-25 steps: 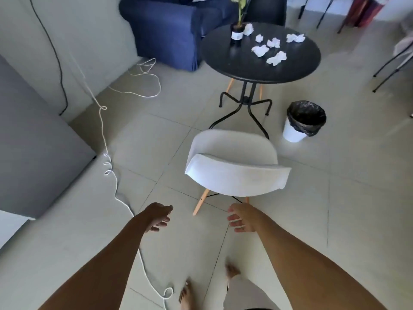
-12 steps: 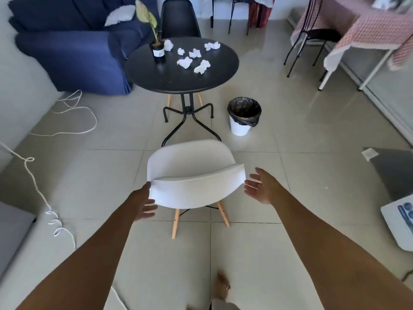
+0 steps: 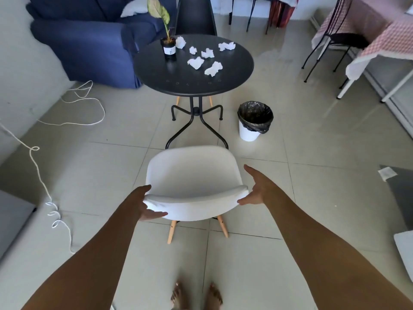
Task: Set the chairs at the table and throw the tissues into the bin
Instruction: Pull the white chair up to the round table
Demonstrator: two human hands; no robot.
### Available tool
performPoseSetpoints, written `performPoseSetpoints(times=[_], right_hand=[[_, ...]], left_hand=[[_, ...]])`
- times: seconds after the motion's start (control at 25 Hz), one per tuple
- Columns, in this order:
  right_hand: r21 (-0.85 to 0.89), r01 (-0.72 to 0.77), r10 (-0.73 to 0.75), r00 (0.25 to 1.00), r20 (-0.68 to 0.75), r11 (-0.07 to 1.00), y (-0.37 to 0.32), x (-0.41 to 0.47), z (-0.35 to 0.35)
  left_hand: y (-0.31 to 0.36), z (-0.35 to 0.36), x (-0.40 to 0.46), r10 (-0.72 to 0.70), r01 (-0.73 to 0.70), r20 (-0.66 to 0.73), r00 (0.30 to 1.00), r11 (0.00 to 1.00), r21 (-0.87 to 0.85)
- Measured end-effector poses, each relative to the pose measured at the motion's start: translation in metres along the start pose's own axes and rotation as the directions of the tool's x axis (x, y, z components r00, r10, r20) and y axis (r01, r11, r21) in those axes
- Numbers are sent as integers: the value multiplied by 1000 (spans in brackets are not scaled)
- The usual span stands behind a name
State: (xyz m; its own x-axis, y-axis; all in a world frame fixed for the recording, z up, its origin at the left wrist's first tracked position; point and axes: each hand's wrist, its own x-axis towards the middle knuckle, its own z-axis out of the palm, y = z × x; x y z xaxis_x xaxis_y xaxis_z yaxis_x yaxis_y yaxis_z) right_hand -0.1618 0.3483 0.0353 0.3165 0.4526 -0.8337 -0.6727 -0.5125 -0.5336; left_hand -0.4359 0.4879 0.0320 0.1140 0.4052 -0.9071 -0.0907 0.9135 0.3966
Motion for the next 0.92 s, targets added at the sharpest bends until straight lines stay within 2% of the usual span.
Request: performPoseSetpoints(times=[0.08, 0.24, 0.36, 0.52, 0.6, 0.64, 0.68, 0.72, 0.8, 0.84, 0.88, 0.92], right_hand=[[-49, -59, 60, 998, 33, 997, 1, -3, 7], [198, -259, 256, 966, 45, 945, 6, 9, 0], [225, -262, 253, 965, 68, 938, 6, 11, 4], [97, -272, 273, 962, -2, 957, 2, 17, 12], [128, -229, 230, 973, 11, 965, -5, 16, 15], [117, -198, 198, 980, 8, 973, -11, 16, 18], [92, -167, 167, 986, 13, 982, -18, 19, 21], [74, -154, 153, 988, 25, 985, -27, 22, 24], [67, -154, 153, 988, 19, 986, -46, 31, 31], [92, -154, 152, 988, 23, 984, -57, 36, 34], [116, -157, 153, 988, 37, 981, -67, 43, 37], [135, -156, 151, 987, 50, 978, -76, 49, 40]], left_hand=[[3, 0, 7, -31, 33, 36, 999, 998, -61], [4, 10, 4, -79, 80, 12, 997, 996, -47], [4, 12, 4, -95, 95, -7, 995, 994, 62], [9, 18, -6, -62, 61, 7, 998, 996, 70], [17, 21, -5, -18, 14, 54, 998, 998, 69], [23, 24, -1, 58, -65, 45, 997, 984, 168], [32, 30, 5, 88, -94, 35, 996, 957, 276], [43, 35, 9, 74, -90, 64, 995, 949, 303], [64, 47, 8, 81, -80, 8, 997, 963, 258], [77, 53, 17, 79, -80, 16, 997, 978, 192], [89, 58, 30, 126, -134, 48, 991, 965, 223], [96, 62, 42, 111, -124, 77, 991, 973, 194]])
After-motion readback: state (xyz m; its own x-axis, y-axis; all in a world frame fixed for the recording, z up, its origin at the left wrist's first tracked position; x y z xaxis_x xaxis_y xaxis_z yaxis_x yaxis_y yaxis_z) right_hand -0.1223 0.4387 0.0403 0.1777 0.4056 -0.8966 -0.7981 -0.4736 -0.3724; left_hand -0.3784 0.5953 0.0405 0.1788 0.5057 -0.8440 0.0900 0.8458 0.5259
